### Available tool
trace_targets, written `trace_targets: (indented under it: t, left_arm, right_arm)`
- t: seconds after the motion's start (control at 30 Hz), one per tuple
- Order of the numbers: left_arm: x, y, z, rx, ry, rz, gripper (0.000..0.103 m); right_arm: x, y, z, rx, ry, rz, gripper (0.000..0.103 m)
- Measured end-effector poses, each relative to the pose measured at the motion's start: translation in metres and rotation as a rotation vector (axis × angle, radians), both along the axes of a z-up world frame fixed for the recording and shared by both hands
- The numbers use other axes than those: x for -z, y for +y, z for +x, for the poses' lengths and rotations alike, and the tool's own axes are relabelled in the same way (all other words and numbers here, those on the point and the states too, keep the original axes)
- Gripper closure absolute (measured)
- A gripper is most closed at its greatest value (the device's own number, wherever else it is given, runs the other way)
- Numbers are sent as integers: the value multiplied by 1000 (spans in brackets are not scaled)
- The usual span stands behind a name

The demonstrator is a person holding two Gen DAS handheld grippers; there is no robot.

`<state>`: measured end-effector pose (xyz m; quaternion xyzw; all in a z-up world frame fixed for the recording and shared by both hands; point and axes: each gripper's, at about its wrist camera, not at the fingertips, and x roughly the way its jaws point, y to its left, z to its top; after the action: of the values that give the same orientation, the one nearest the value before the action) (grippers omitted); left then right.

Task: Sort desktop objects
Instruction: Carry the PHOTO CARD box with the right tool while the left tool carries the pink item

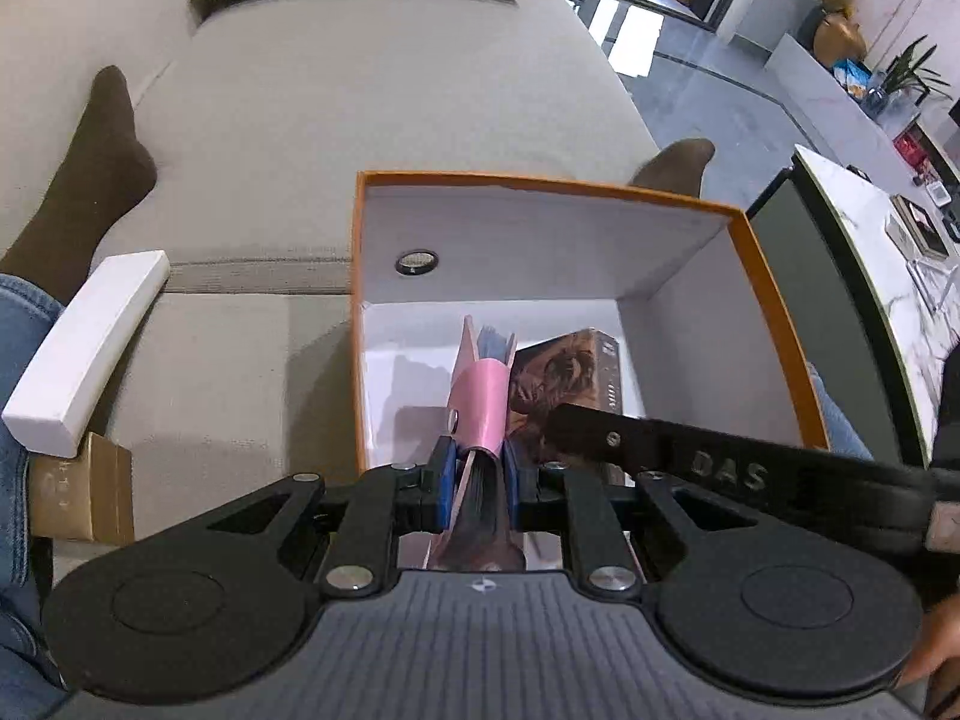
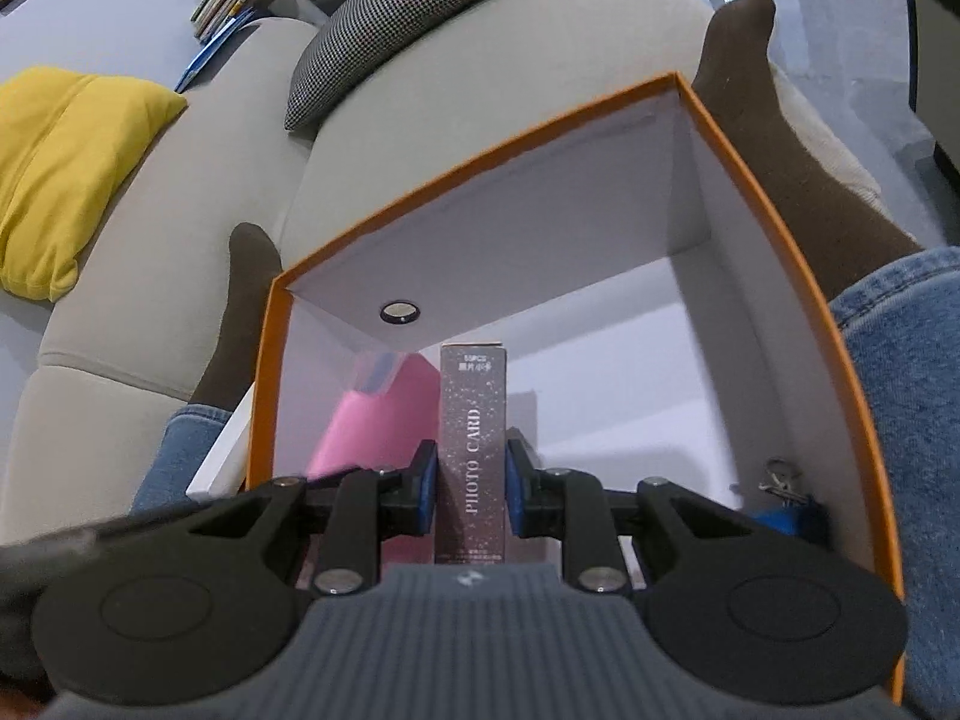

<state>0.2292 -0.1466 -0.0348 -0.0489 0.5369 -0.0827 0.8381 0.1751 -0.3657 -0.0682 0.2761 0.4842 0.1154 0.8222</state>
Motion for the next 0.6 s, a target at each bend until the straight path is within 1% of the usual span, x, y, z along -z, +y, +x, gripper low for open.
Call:
trace_targets:
  t: [0.13,0.27,0.33,0.4,0.43,0.5,0.6]
  left_arm:
    - [-1,3,0,0,26,4,83]
    - [-5,10,2,13,65,-22,82]
    - [-4,9,6,22,71,-43,78]
    - [-6,13,5,16,56,-62,72]
    - [-8,14,4,20,46,-86,70]
    - [-11,20,0,24,39,-123,69]
    - [-27,33,-10,26,-26,-162,68]
  right_arm:
    - [11,3,6,-5,29,-14,79]
    - [15,7,6,-18,38,-16,79]
    - [15,8,6,-22,43,-29,79]
    - [16,11,6,-27,45,-50,79]
    - [17,12,5,-26,48,-55,79]
    - [18,13,5,-25,49,-60,79]
    - [17,16,6,-29,51,-72,79]
